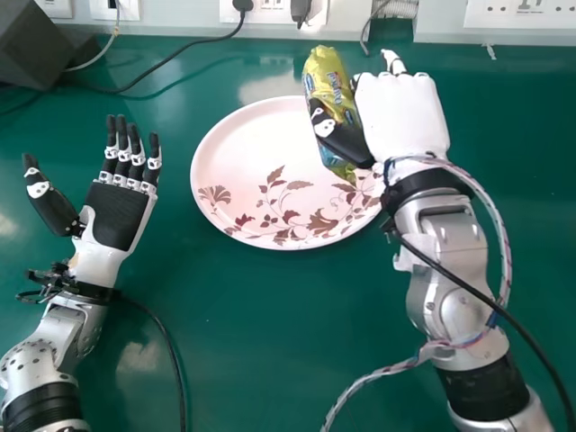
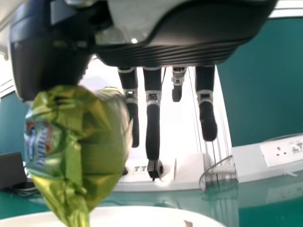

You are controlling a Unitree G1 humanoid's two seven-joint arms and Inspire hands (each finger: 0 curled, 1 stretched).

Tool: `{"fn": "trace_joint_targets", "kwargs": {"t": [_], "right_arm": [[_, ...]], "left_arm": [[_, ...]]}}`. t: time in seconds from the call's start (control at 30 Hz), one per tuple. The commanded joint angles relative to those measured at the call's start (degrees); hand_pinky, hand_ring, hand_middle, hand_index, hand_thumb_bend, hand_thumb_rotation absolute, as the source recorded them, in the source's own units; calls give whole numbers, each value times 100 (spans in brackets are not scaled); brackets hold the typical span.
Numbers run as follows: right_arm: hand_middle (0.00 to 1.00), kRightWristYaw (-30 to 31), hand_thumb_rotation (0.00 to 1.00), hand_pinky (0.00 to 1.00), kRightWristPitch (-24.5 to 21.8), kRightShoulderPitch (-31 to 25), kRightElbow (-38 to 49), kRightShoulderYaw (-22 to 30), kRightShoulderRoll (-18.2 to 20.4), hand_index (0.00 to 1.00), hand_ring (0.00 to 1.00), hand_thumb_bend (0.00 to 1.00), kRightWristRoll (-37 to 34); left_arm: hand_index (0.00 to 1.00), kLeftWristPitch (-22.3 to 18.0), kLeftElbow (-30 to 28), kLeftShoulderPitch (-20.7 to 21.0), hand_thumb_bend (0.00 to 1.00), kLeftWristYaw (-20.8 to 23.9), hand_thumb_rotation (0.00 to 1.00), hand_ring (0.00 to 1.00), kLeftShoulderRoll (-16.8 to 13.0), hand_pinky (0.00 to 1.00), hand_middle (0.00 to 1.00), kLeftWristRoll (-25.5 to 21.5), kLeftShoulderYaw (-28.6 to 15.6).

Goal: Pick up biscuit and place it in the plate

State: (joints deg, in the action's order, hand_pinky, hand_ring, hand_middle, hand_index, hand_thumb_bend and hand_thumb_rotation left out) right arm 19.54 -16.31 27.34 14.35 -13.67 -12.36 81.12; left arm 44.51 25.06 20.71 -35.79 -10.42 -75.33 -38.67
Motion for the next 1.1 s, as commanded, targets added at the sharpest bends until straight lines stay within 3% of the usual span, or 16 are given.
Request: {"fn": "trace_joint_targets", "kwargs": {"t": [0.0,0.37,0.63,1.07], "right_arm": [[40,-187,7,22,63,59,-93,-59,-78,49,32,50,-104],[40,-766,7,22,343,114,-597,-193,-371,49,32,50,-652],[40,-1141,7,22,830,166,-1087,-254,-698,49,33,50,-1295],[40,-1267,7,22,1268,269,-1658,-381,-967,49,32,50,-2048]], "left_arm": [[89,11,109,-185,98,-30,38,76,34,85,85,91,5],[91,26,133,-160,98,-99,37,76,25,87,85,114,22],[92,6,185,-141,96,-187,36,79,7,90,86,180,28],[94,-9,138,-173,93,-118,35,82,43,89,89,152,1]]}}
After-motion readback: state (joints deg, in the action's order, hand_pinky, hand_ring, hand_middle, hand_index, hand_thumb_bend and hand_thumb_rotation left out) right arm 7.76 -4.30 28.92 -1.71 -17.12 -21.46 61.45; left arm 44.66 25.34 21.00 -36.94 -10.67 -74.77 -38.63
